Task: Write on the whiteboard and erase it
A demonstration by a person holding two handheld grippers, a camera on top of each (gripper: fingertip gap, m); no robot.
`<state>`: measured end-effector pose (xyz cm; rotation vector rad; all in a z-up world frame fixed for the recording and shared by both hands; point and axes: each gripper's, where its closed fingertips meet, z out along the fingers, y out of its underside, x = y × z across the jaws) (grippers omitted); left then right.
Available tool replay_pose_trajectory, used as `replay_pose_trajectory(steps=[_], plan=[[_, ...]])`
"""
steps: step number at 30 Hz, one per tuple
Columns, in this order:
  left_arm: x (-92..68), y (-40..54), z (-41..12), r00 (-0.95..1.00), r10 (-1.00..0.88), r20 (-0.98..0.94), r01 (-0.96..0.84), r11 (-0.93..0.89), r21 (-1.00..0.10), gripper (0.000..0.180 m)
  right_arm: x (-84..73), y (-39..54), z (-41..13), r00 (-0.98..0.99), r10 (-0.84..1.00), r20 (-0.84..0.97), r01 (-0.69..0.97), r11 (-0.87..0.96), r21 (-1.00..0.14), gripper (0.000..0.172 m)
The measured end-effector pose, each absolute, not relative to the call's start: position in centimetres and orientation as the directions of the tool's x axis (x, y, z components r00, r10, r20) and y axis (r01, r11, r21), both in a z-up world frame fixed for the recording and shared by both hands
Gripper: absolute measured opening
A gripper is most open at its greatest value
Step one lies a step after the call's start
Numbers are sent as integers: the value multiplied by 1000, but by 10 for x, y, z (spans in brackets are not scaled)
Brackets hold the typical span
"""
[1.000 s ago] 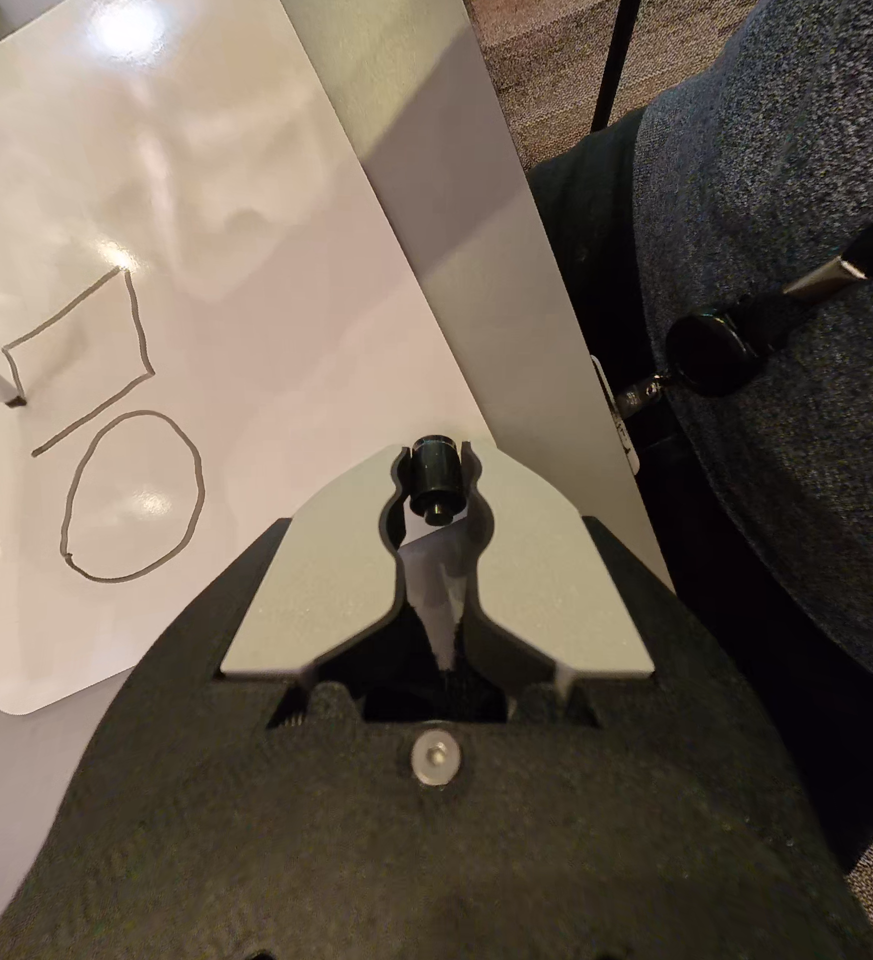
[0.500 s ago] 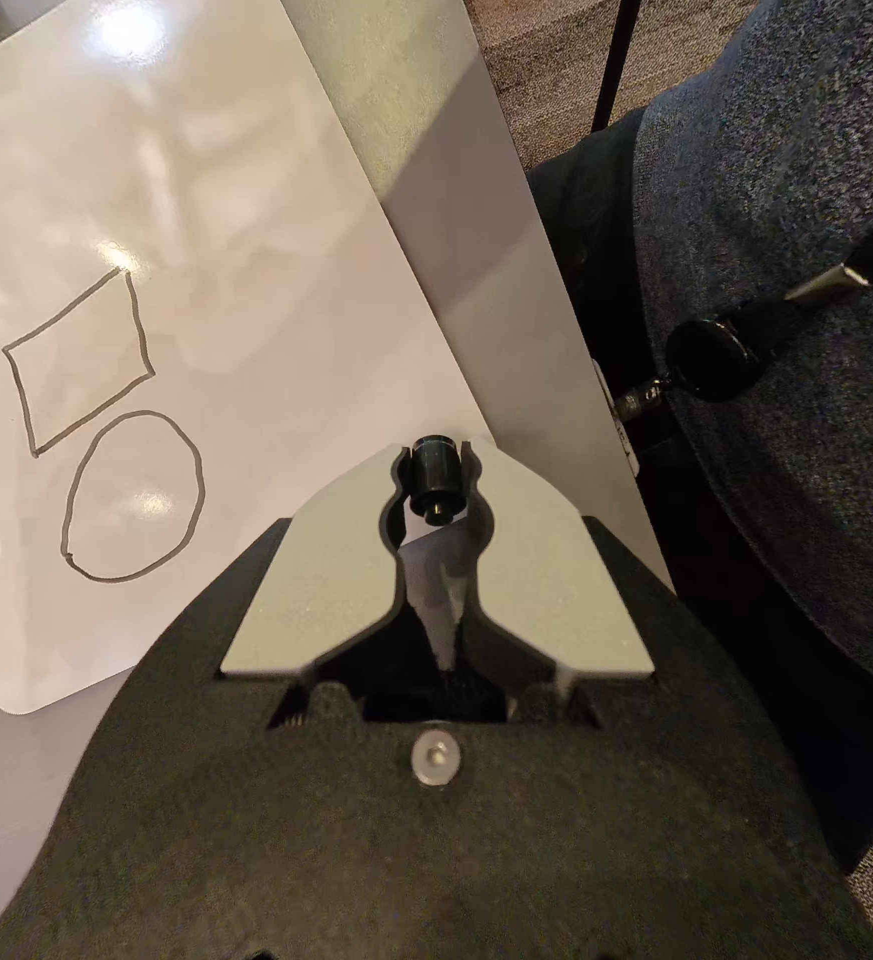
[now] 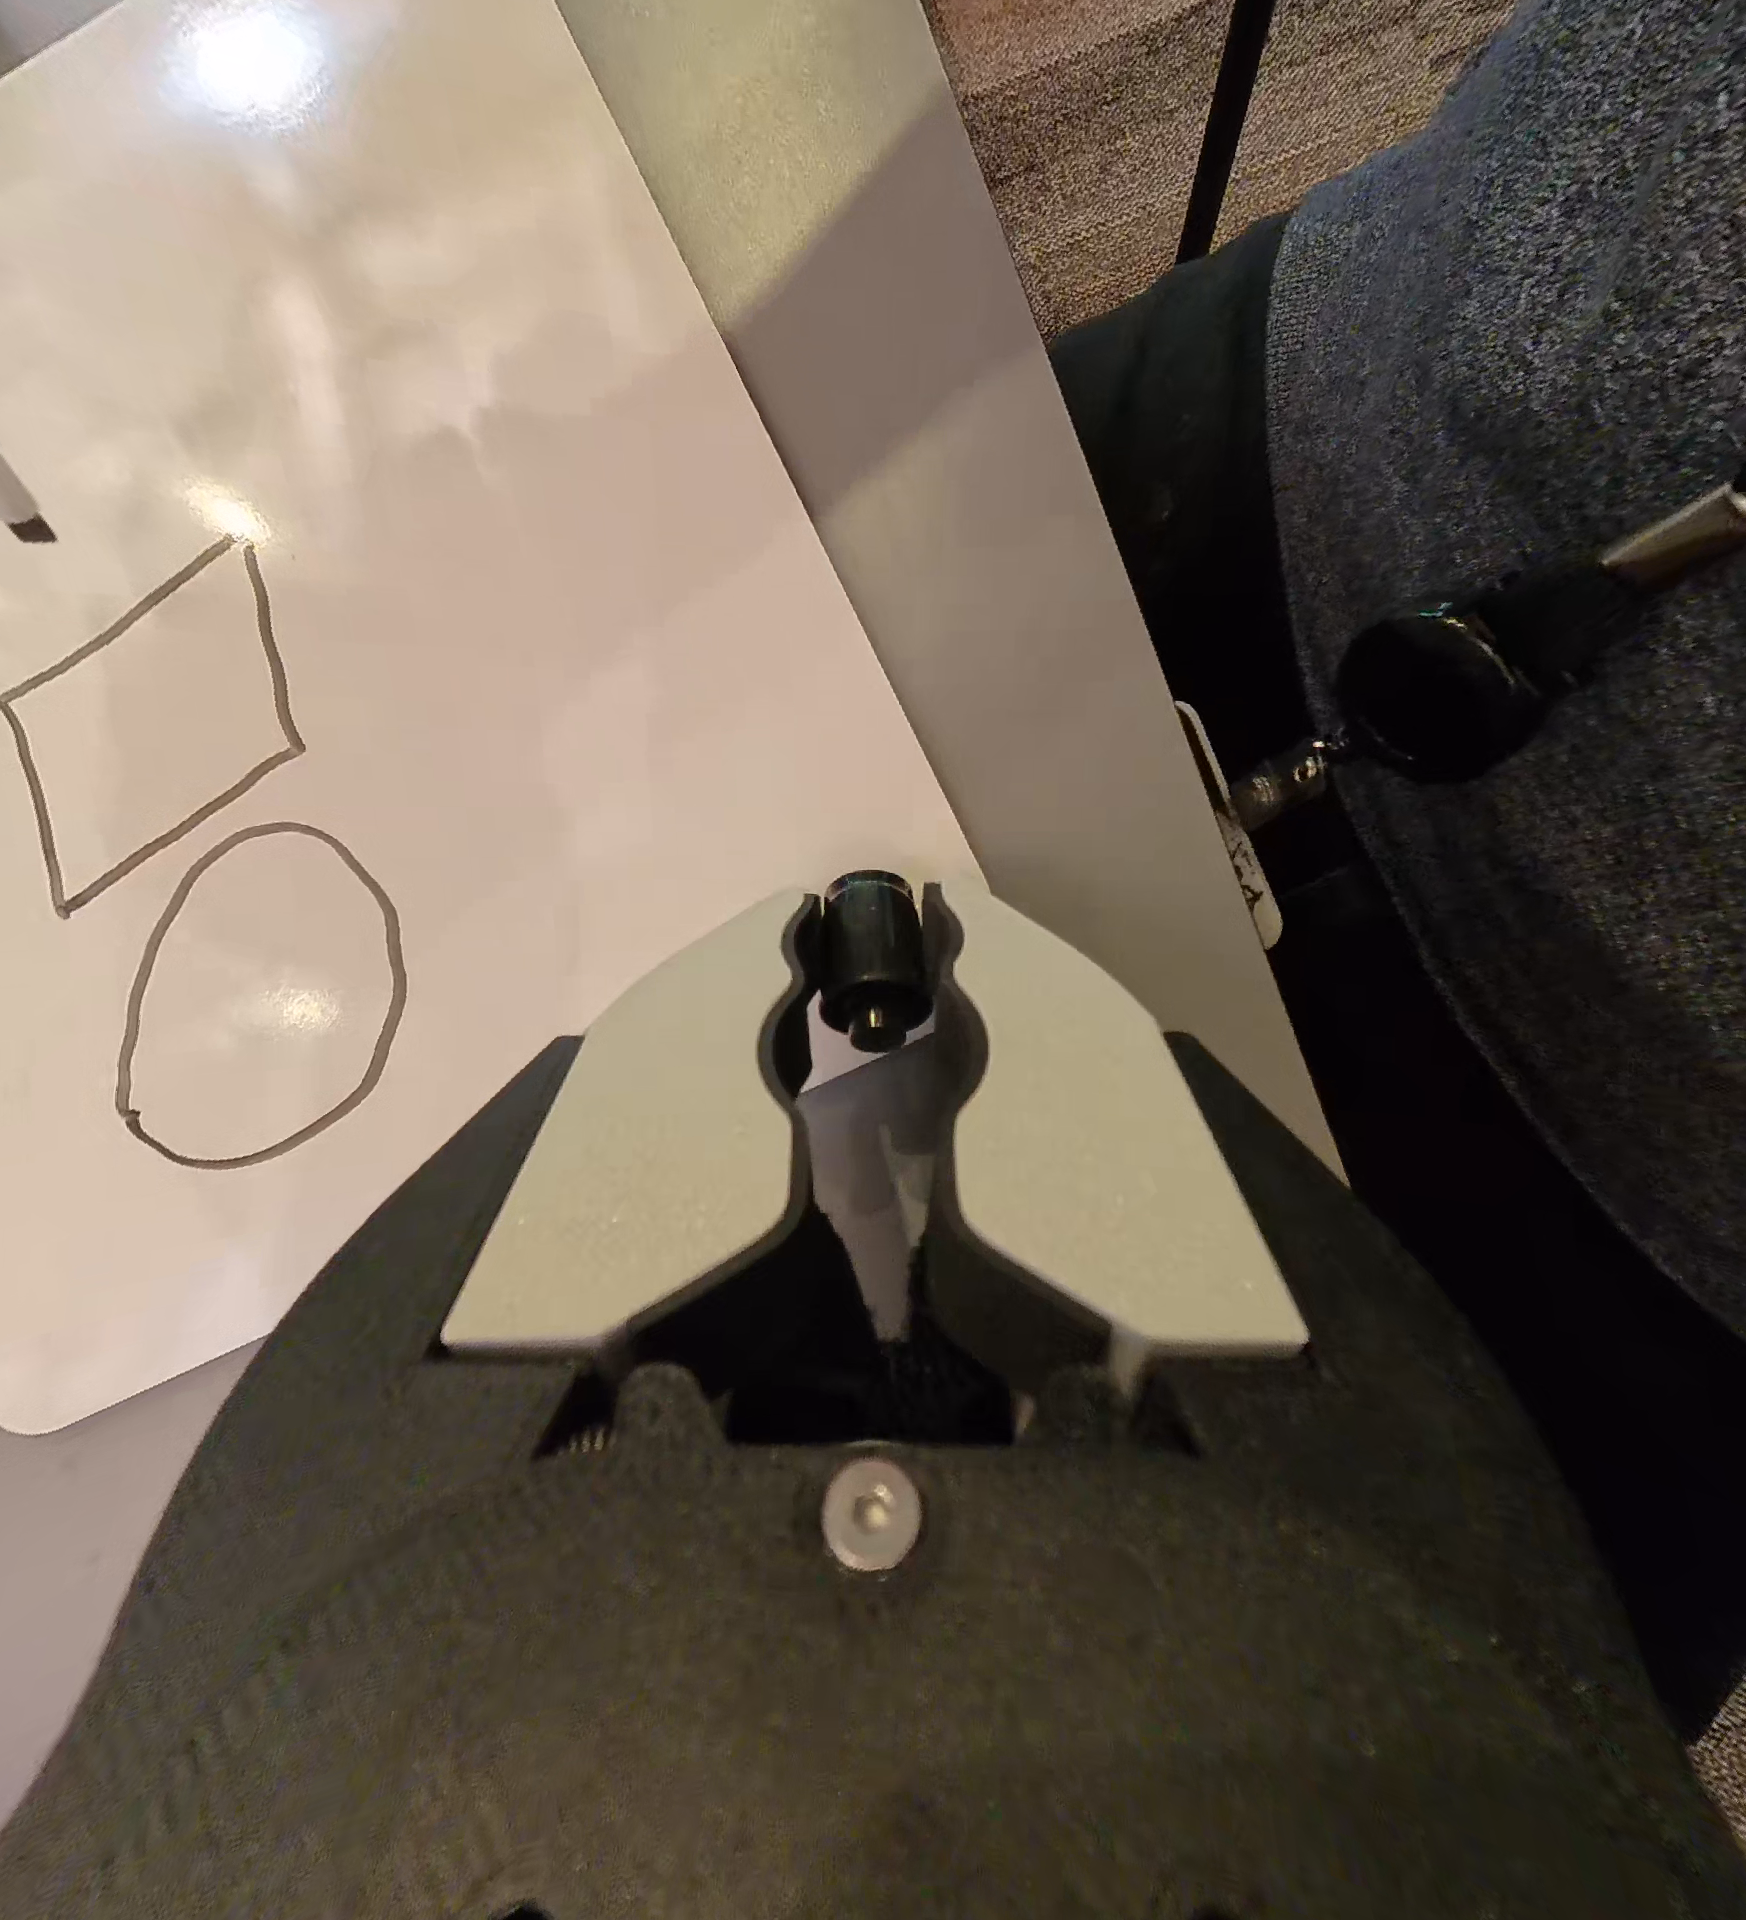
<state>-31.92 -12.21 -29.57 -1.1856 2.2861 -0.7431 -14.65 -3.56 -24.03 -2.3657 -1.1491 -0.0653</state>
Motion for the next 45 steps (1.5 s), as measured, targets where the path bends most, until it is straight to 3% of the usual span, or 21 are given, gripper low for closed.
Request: replay_pose_trajectory(steps=[26, 45], plan=[[-320, -124, -296, -532, -836, -135, -592, 481, -647, 19, -98, -41, -249, 694, 669, 268, 715, -597, -363, 21], [-321, -125, -296, -535, -835, -127, -592, 478, -648, 19, -115, -19, -241, 684, 678, 270, 717, -557, -419, 20]])
